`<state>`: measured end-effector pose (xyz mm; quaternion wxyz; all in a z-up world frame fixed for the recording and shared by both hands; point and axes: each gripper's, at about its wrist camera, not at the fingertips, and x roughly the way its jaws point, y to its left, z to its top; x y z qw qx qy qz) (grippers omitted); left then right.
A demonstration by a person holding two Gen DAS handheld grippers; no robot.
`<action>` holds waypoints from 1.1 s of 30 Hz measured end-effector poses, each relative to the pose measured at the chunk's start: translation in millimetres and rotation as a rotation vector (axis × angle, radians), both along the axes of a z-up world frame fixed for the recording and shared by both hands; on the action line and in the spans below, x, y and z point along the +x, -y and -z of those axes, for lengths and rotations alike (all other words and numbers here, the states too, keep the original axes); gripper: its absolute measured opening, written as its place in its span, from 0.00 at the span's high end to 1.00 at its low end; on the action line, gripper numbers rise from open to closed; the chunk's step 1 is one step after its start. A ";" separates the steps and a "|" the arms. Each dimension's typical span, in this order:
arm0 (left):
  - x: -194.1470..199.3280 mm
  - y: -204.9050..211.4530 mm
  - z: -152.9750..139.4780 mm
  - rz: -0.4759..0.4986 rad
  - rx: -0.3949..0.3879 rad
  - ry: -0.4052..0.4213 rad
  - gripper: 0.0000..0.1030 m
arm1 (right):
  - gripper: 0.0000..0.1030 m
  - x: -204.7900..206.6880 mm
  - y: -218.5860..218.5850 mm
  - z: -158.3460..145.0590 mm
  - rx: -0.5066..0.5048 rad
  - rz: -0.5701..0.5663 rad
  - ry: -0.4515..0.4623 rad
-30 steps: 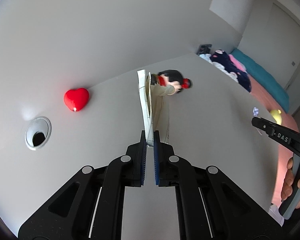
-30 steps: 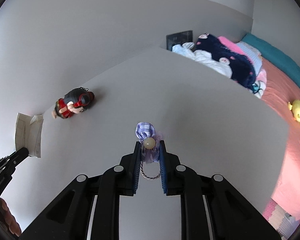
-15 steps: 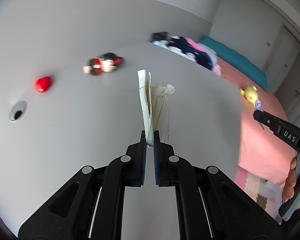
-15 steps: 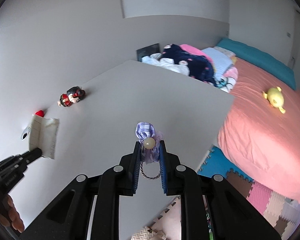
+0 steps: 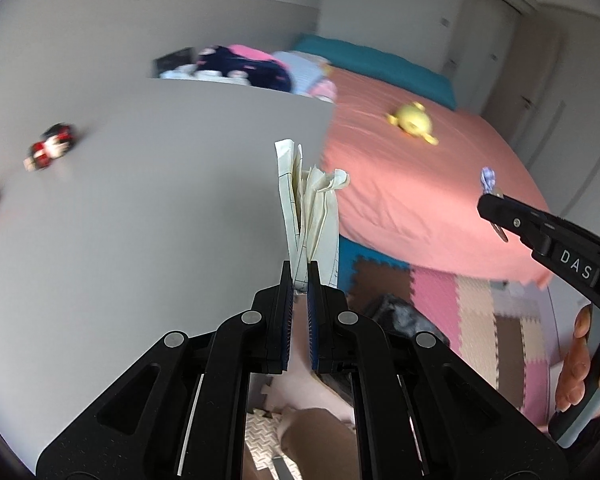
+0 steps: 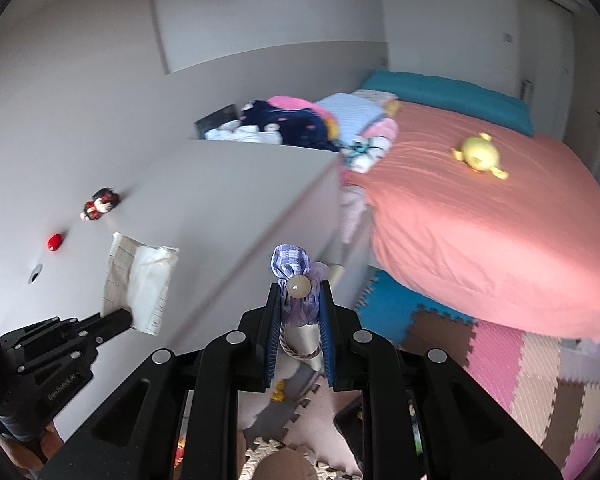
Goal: Collect trash
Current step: 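Carry the paper packet and flower clip over the trash bag and release both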
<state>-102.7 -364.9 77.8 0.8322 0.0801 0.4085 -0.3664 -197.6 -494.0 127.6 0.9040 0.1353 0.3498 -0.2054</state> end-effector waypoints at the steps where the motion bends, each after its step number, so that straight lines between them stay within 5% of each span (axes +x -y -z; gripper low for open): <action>1: -9.5 6.7 0.7 0.021 0.004 -0.001 0.94 | 0.81 -7.2 3.5 1.0 0.002 0.013 0.002; 20: -133.6 156.8 79.0 0.399 0.196 -0.089 0.94 | 0.75 -168.9 104.2 73.2 0.120 0.350 -0.065; 21: -137.9 164.1 88.0 0.415 0.220 -0.100 0.91 | 0.73 -170.7 109.9 81.6 0.134 0.360 -0.085; 22: -140.9 168.7 94.1 0.428 0.242 -0.108 0.72 | 0.57 -170.0 114.2 87.1 0.138 0.373 -0.104; 23: -145.1 174.9 101.8 0.433 0.280 -0.105 0.49 | 0.37 -173.1 119.2 92.6 0.123 0.414 -0.132; 24: -147.7 178.5 109.6 0.410 0.323 -0.073 0.08 | 0.28 -178.9 124.1 96.3 0.098 0.477 -0.154; 27: -148.8 176.9 118.5 0.375 0.344 0.007 0.06 | 0.23 -193.8 136.1 100.9 0.085 0.571 -0.123; 33: -137.1 173.0 126.8 0.366 0.342 -0.038 0.06 | 0.23 -199.3 144.5 106.9 0.114 0.578 -0.113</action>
